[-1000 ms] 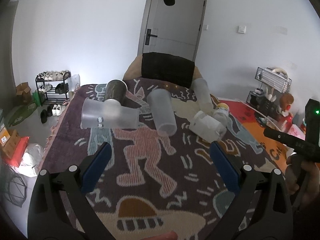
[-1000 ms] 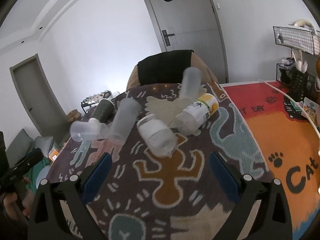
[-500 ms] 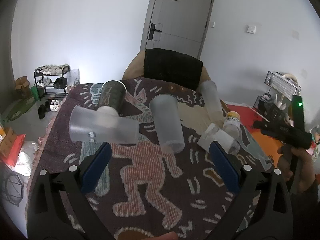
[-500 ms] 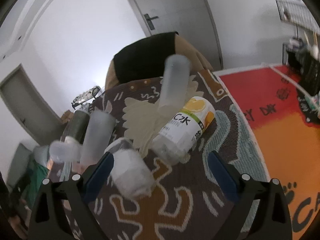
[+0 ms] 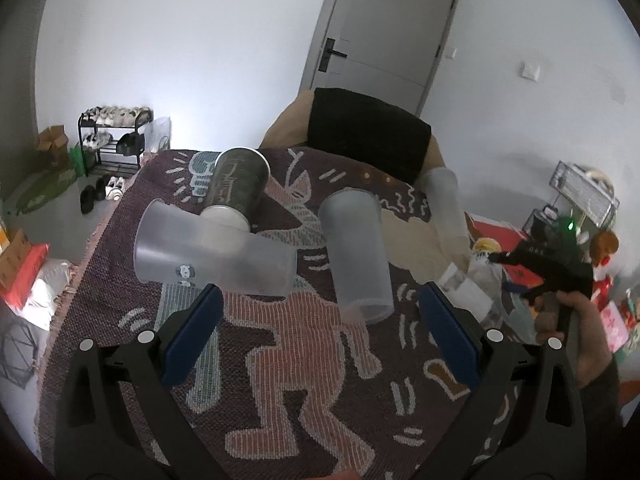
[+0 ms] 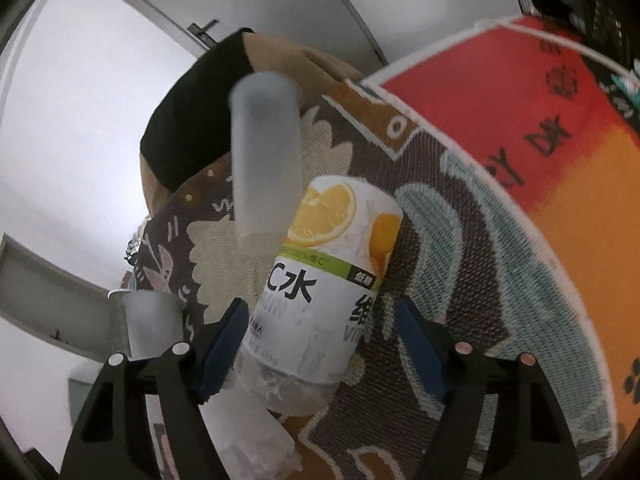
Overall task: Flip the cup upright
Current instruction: 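Lift the orange-label bottle off the blanket with the right gripper, then close the left gripper on the bottle while the right gripper releases it, then rotate the held bottle upright with the left gripper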
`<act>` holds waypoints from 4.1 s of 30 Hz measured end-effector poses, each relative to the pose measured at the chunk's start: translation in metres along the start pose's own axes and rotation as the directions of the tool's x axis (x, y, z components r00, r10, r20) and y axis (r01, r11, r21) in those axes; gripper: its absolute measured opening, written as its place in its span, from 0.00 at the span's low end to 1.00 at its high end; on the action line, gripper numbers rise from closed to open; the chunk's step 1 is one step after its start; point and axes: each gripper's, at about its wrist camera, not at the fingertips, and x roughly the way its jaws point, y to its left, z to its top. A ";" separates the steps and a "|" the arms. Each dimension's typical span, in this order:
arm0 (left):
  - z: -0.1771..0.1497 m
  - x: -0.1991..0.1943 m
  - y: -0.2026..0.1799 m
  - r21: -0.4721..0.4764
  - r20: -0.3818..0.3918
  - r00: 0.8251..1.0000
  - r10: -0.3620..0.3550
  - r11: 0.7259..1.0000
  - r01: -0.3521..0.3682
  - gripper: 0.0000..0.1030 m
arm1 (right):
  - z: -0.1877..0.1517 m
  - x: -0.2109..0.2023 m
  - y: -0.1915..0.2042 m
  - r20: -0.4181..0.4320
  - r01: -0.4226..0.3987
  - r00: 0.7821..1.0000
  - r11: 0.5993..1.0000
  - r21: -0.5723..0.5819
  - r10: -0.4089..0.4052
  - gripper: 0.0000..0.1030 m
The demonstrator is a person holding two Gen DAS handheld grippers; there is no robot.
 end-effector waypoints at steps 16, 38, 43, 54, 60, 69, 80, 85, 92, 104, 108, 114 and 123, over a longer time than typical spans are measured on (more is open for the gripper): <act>-0.007 -0.035 -0.019 0.042 0.025 1.000 -0.006 0.999 0.005 0.95 | -0.011 -0.027 -0.015 -0.012 -0.162 0.986 0.975 0.149 0.166 0.61; -0.044 -0.114 -0.046 0.121 0.074 0.997 0.002 0.993 -0.011 0.95 | -0.137 -0.138 0.013 -0.019 -0.296 0.955 0.953 -0.065 0.296 0.61; -0.051 -0.118 -0.040 0.112 0.047 0.999 0.008 0.994 -0.013 0.95 | -0.172 -0.142 0.025 -0.061 -0.317 0.948 0.941 -0.116 0.312 0.61; -0.060 -0.122 -0.014 0.071 0.000 0.999 0.042 0.997 -0.042 0.95 | -0.216 -0.143 0.060 -0.123 -0.345 0.937 0.919 -0.192 0.326 0.61; -0.065 -0.122 -0.003 0.065 -0.017 0.998 0.061 0.996 -0.059 0.95 | -0.236 -0.133 0.072 -0.182 -0.366 0.926 0.906 -0.212 0.331 0.61; -0.075 -0.120 0.019 0.046 -0.047 0.996 0.077 0.996 -0.075 0.95 | -0.267 -0.103 0.092 -0.326 -0.400 0.890 0.890 -0.218 0.320 0.61; -0.089 -0.103 0.013 0.035 -0.079 0.997 -0.021 0.999 0.024 0.95 | -0.293 -0.073 0.082 -0.383 -0.381 0.883 0.892 -0.244 0.273 0.85; -0.096 -0.094 0.012 0.038 -0.124 0.992 -0.039 0.998 0.044 0.95 | -0.286 -0.085 0.073 -0.329 -0.366 0.905 0.886 -0.285 0.269 0.89; -0.092 -0.079 0.014 -0.046 -0.194 0.970 -0.145 0.989 0.139 0.94 | -0.265 -0.111 0.036 -0.217 -0.342 0.931 0.909 -0.240 0.293 0.90; -0.091 -0.028 -0.002 -0.228 -0.377 0.856 -0.354 0.931 0.284 0.94 | -0.242 -0.149 -0.017 -0.056 -0.249 0.969 0.938 -0.243 0.242 0.90; -0.094 -0.011 -0.006 -0.263 -0.426 0.822 -0.377 0.921 0.286 0.94 | -0.243 -0.156 -0.025 -0.027 -0.232 0.972 0.937 -0.260 0.233 0.90; -0.099 0.008 -0.012 -0.308 -0.482 0.782 -0.396 0.912 0.272 0.94 | -0.244 -0.162 -0.037 -0.003 -0.209 0.976 0.941 -0.265 0.216 0.90; -0.107 0.028 -0.021 -0.309 -0.548 0.745 -0.381 0.920 0.242 0.85 | -0.244 -0.168 -0.054 0.015 -0.199 0.978 0.951 -0.236 0.209 0.90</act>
